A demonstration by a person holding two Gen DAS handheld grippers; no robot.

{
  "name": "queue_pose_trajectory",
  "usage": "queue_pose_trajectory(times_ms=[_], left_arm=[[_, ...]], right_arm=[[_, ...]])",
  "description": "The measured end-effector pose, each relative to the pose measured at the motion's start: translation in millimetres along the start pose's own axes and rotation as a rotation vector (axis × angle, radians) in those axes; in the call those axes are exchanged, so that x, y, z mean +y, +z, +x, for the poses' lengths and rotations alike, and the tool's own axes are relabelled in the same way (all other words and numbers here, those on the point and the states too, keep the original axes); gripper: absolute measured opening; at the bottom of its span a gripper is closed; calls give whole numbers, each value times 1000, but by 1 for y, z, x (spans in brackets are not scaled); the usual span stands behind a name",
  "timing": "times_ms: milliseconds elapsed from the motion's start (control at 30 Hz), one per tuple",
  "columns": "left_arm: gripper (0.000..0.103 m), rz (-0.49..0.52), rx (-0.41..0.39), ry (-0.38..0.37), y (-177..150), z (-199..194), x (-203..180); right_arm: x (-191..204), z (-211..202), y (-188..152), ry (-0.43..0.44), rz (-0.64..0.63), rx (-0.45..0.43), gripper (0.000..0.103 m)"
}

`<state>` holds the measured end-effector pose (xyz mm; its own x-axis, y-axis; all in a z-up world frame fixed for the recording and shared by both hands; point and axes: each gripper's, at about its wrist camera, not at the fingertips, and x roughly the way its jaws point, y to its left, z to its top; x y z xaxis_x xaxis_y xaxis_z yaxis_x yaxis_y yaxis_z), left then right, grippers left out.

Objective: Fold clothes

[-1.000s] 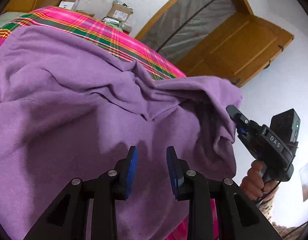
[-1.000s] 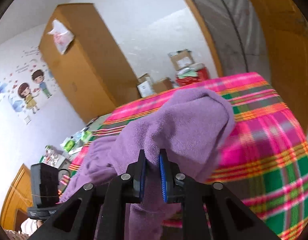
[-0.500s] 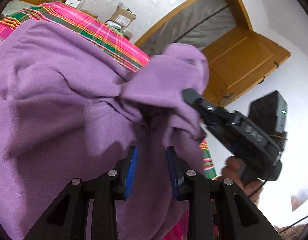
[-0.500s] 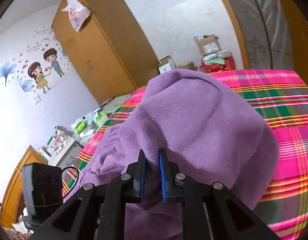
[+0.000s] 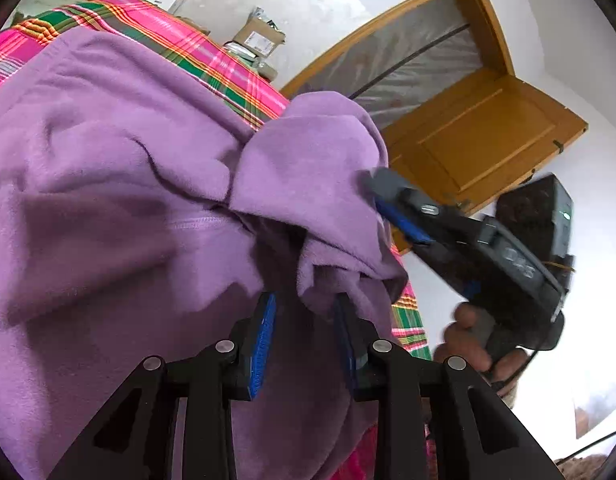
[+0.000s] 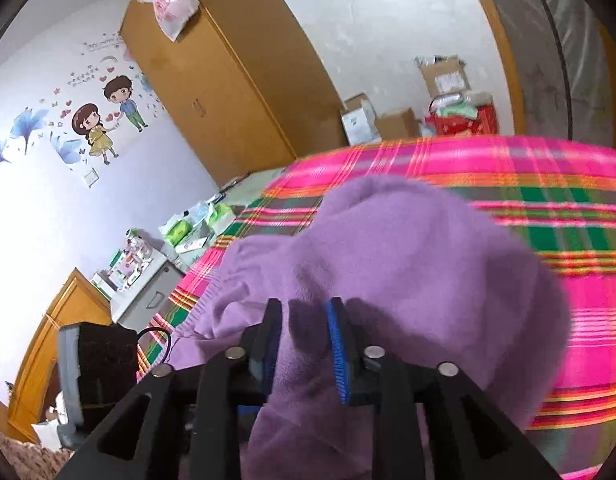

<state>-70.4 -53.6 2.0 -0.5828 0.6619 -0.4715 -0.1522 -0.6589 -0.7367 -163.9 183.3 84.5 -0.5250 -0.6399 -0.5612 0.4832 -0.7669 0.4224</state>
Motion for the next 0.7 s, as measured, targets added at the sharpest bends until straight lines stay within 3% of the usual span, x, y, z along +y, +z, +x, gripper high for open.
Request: queue_pose_trajectory(times_ms=[200, 400, 533, 667, 700], left_arm=[[31, 23, -42, 9, 15, 5, -5], [31, -62, -55, -13, 33, 2, 7], [31, -97, 8, -31, 50, 16, 7], [31, -109, -8, -26, 68, 18, 8], [31, -112, -13, -24, 72, 18, 8]], right_arm=[[-27, -46, -11, -97, 20, -36, 35], [-72, -62, -38, -165, 144, -9, 37], [-101, -61, -49, -166, 267, 6, 40], [-113, -47, -52, -98, 335, 45, 37], [-113, -44, -52, -101, 330, 48, 26]])
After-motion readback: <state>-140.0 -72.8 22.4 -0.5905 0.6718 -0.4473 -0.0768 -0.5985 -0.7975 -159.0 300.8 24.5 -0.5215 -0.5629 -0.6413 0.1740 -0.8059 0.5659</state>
